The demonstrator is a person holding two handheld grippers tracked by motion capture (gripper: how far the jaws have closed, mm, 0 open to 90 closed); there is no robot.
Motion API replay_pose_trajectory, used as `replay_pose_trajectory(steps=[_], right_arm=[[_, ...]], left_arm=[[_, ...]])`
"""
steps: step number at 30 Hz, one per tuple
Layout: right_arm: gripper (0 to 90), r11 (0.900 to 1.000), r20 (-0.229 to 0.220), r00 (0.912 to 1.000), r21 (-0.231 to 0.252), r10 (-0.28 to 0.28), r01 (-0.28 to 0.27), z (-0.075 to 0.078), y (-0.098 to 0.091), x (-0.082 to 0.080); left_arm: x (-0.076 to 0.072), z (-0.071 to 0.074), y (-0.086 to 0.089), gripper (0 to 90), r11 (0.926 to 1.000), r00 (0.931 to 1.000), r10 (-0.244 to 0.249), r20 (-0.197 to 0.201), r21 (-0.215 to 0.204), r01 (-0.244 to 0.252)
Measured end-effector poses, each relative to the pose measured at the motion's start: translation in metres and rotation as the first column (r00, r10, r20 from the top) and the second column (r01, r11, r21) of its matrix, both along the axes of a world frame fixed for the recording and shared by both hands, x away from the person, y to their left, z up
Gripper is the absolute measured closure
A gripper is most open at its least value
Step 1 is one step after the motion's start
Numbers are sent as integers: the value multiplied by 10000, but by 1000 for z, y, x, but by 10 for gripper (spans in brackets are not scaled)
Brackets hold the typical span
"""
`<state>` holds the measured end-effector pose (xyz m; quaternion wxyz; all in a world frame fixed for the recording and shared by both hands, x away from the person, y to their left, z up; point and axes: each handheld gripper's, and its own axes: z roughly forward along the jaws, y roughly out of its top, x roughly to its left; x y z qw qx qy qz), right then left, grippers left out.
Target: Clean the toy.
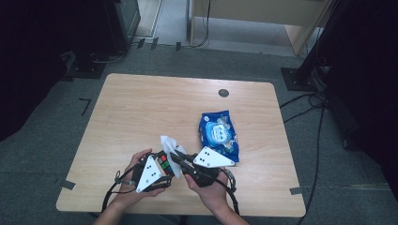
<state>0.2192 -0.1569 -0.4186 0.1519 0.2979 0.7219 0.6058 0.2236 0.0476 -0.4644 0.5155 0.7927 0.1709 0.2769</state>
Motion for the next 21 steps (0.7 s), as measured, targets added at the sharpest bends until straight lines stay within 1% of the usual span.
replay_pose_trajectory(steps=[3,5,6,8,9,11,12,13,14,15,16,17,19,21], right_arm=[[851,9999,111,9999,93,-106,105,-2,-2,1],[851,9993,34,9994,164,-333,333,-4,-5,3],[850,9988,-93,9991,259,-422,424,-5,-6,4],[848,9979,-438,9983,501,-390,412,-9,-11,10],[848,9980,-571,9975,452,-420,446,-10,-12,12],[846,9972,-588,9955,27,-745,748,-15,-15,17],[846,9963,-628,9943,-110,-859,853,-19,-16,20],[847,9936,-799,9908,-358,-1095,1069,-23,-18,24],[846,9916,-907,9883,-543,-1224,1178,-25,-19,26],[846,9890,-1201,9841,-843,-1313,1216,-29,-20,30],[846,9868,-1282,9817,-980,-1411,1291,-34,-21,33],[846,9845,-1393,9779,-1022,-1561,1426,-37,-23,35],[846,9845,-1466,9756,-887,-1633,1514,-37,-25,35],[842,9869,-1283,9791,-542,-1579,1520,-30,-27,32]], left_arm=[[0,1,1,342,10000,10000,-10,-10,-51,10],[0,2,4,342,9995,10000,-46,-7,-309,46],[0,4,5,342,9992,10000,-21,-8,-387,21],[1,6,7,342,9995,10000,69,28,-324,-68],[1,5,8,342,9993,10000,77,-7,-369,-77],[2,5,9,342,9993,9999,125,-52,-348,-127],[2,5,9,342,9994,9999,142,-29,-325,-143],[2,5,9,342,9992,9999,100,-22,-380,-101],[2,6,10,343,9980,10000,17,-48,-639,-20],[2,8,11,342,9970,10000,-41,-46,-778,38],[2,10,12,343,9969,10000,-16,28,-791,19],[2,10,12,342,9972,10000,-3,59,-752,7],[3,7,13,342,9987,9999,130,93,-502,-126],[5,3,14,343,9991,9998,223,0,-366,-222]])
